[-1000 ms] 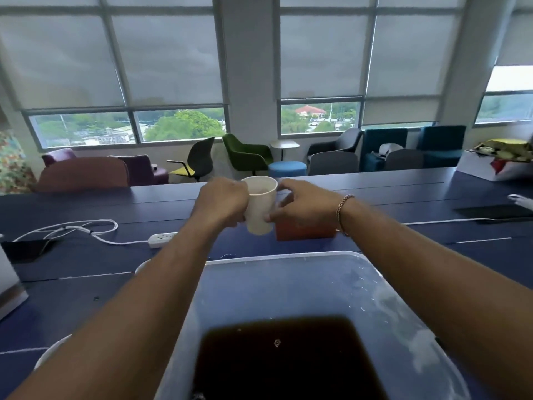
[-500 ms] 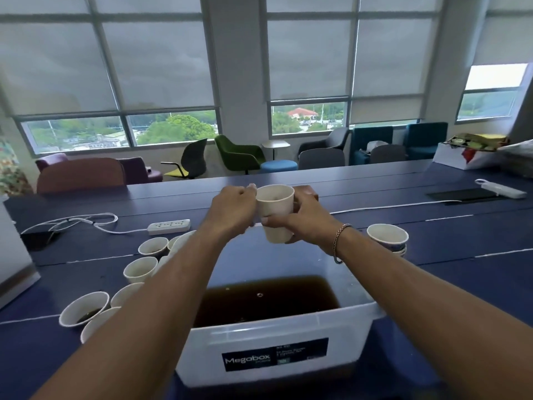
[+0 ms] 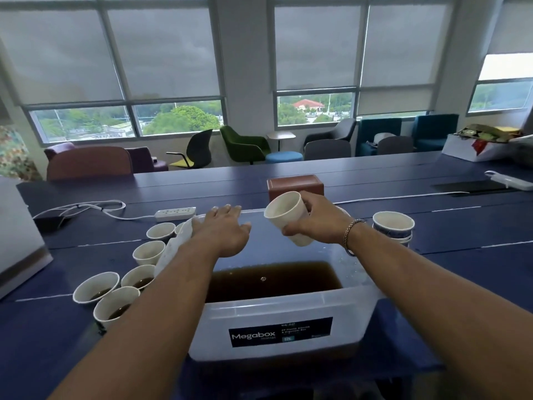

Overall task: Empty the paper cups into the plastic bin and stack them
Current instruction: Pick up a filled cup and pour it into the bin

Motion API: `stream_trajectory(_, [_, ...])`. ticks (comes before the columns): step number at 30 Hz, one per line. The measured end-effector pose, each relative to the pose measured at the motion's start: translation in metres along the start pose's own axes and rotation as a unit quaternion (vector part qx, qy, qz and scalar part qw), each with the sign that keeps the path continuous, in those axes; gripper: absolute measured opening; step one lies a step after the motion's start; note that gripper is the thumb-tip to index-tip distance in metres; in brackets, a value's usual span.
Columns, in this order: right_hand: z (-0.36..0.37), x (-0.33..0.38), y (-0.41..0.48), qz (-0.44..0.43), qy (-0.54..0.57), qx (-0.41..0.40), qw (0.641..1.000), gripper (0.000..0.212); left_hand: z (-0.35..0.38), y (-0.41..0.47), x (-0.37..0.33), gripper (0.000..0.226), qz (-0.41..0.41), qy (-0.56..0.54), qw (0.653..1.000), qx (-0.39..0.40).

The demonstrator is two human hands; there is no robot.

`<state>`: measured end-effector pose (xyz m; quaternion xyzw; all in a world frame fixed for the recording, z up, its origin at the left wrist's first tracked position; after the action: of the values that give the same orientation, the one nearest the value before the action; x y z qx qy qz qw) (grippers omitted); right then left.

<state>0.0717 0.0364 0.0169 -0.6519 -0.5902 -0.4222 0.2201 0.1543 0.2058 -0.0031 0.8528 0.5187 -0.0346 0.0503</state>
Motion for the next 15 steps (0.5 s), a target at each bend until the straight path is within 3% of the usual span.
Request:
stream_trajectory(7, [0.011,-0.001,-0.003,-0.005,-0.094,0.042,0.995,0.052,0.001,0.000,0.004,0.057,0.003,-0.018,1.000,0.002])
stream_trajectory(15, [0.016,0.005,-0.014,-0.030,-0.249,0.071,0.965,0.049,0.003,-0.001,0.005,0.057,0.002,-0.031,1.000,0.003])
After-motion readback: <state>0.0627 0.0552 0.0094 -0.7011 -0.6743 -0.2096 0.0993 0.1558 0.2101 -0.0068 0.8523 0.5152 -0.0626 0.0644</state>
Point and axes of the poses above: each hand's wrist, its own y-axis towards the middle knuckle, its own z-axis out of the palm, x = y × z, the point moved 10 cm from there along y, towards the middle knuckle, and after that the axes turned 2 degrees about y, right-handed, at the moved point
